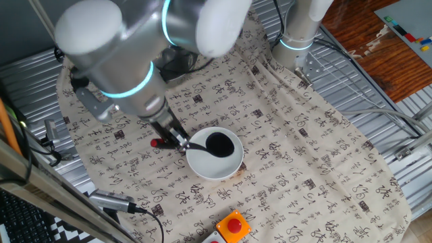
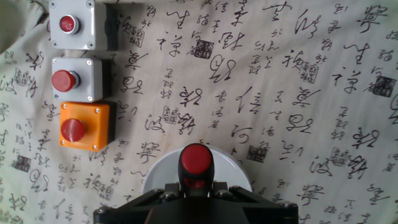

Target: Scoop water with a large spoon from one bowl to another

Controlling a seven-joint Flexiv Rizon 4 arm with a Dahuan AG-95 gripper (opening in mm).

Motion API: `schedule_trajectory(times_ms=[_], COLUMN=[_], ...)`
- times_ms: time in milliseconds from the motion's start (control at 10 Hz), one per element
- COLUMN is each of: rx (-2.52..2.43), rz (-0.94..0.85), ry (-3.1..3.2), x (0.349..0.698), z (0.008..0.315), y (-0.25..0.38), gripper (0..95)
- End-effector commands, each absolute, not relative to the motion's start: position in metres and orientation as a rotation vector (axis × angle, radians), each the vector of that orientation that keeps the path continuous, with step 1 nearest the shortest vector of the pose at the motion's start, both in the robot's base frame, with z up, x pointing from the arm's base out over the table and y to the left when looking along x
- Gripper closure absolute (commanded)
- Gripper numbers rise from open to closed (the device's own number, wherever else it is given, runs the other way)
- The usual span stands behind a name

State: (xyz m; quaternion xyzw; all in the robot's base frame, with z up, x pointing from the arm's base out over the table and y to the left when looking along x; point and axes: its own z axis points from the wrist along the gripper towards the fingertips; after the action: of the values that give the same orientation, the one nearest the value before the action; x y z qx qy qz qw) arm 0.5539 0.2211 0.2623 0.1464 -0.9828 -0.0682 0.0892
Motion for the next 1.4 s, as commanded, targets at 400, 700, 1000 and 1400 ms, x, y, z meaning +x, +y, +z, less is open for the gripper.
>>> schedule_trajectory(times_ms=[400, 700, 1000, 1400], rx=[0.501, 0.535, 0.594, 0.579], rz=[-0.207, -0.203, -0.202, -0.174], ry=[-2.912, -2.900, -2.890, -2.891], x=[0.554, 0.549, 0.546, 0.546], z=[0.265, 0.266, 0.268, 0.268], y=[0.194, 0.180, 0.178, 0.178], gripper=[95.0, 95.0, 95.0, 95.0])
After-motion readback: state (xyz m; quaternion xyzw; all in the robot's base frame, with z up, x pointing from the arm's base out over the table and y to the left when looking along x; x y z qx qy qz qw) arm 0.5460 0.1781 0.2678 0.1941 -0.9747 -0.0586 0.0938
